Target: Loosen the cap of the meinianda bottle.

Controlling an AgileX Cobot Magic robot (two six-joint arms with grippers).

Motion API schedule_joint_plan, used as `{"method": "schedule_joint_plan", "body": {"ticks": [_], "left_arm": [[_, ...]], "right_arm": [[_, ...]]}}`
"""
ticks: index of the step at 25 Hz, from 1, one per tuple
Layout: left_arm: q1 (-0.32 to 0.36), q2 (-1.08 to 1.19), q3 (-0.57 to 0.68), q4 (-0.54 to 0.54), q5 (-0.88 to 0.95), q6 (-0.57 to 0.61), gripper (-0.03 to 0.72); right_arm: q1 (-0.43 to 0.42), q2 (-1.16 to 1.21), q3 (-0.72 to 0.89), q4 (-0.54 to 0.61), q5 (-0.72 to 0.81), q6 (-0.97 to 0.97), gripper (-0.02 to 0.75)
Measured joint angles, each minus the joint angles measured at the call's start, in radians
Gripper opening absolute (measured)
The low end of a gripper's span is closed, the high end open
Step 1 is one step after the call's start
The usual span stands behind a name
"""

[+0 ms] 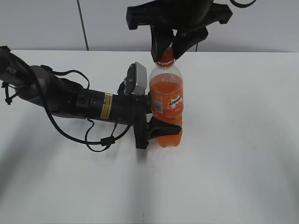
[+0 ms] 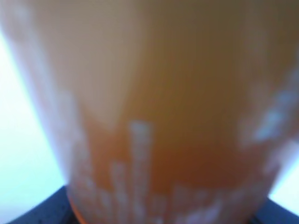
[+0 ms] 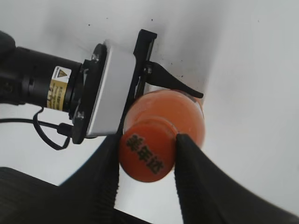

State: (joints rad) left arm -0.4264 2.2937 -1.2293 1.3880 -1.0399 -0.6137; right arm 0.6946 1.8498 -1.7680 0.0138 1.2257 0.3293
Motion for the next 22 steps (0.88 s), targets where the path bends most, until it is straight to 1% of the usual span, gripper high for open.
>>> {"method": "schedule_joint_plan", "body": {"ticks": [10, 22], "left_arm": [[0.0, 0.0, 0.0, 0.006, 0.0, 0.0, 0.398], [0.0, 0.0, -0.002, 0.011, 0.0, 0.0, 0.398]], "right_arm": [[0.0, 0.0, -0.006, 0.0, 0.0, -0.607, 0.269], [0.0, 0.0, -0.007, -0.002, 0.001, -1.172, 0.269]]}}
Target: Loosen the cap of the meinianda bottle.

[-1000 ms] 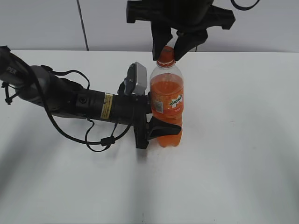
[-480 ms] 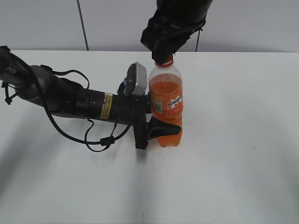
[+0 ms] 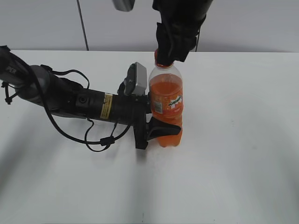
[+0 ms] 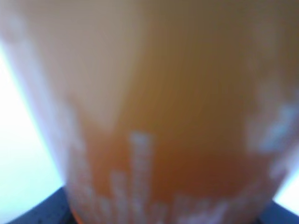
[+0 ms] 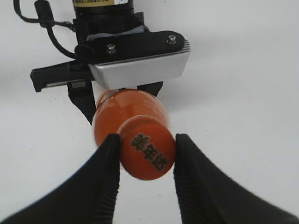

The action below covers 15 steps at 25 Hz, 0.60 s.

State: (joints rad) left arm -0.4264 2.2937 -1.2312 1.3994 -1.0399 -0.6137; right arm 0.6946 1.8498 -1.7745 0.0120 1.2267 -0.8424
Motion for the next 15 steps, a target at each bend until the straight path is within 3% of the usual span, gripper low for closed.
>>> {"method": "schedule_joint_plan", "body": {"ticks": [15], "left_arm": [[0.002, 0.0, 0.0, 0.006, -0.002, 0.001, 0.398]], "right_arm": [[0.0, 0.0, -0.002, 0.029, -0.002, -0.519, 0.269]]}}
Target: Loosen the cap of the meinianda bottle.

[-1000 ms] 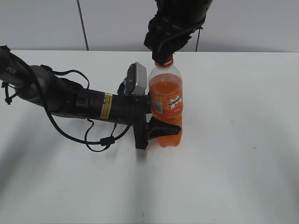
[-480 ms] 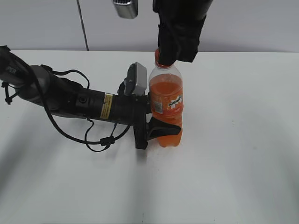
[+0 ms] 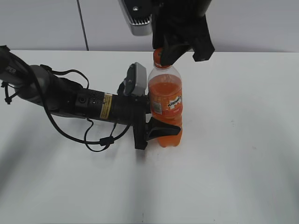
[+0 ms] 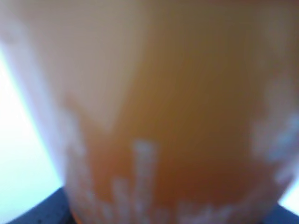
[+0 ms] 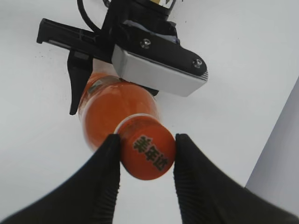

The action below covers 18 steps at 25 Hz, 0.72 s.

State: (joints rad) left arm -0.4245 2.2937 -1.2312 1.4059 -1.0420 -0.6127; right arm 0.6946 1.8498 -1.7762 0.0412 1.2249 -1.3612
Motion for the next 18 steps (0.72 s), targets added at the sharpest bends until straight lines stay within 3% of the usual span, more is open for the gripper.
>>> {"method": "schedule_joint_plan", "body": {"ticks": [18], "left_arm": [[0.001, 0.0, 0.0, 0.004, -0.004, 0.004, 0.398]], "right_arm": [[-0.001, 0.0, 0.0, 0.02, -0.002, -0.008, 0.269]]}}
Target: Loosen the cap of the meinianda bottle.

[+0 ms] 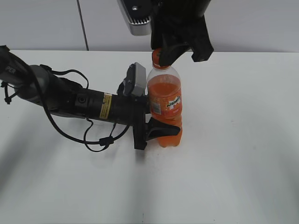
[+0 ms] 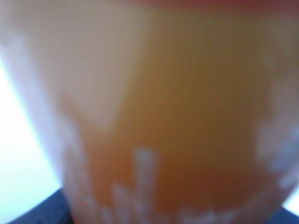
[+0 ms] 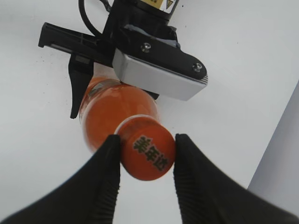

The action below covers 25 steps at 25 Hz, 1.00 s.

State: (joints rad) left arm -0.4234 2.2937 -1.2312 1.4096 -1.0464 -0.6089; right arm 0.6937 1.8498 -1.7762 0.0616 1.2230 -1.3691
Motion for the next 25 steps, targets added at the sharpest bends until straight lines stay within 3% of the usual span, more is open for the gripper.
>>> {"method": "schedule_joint_plan", "body": {"ticks": [18, 25], "left_arm": [[-0.001, 0.0, 0.0, 0.002, 0.0, -0.004, 0.398], [-0.002, 0.0, 0.0, 0.002, 0.0, -0.005, 0.398]], "right_arm": [[0.001, 0.005, 0.0, 0.027, -0.001, 0.024, 0.332], [0.001, 0.008, -0.03, 0.03, 0.0, 0.166, 0.334]]}}
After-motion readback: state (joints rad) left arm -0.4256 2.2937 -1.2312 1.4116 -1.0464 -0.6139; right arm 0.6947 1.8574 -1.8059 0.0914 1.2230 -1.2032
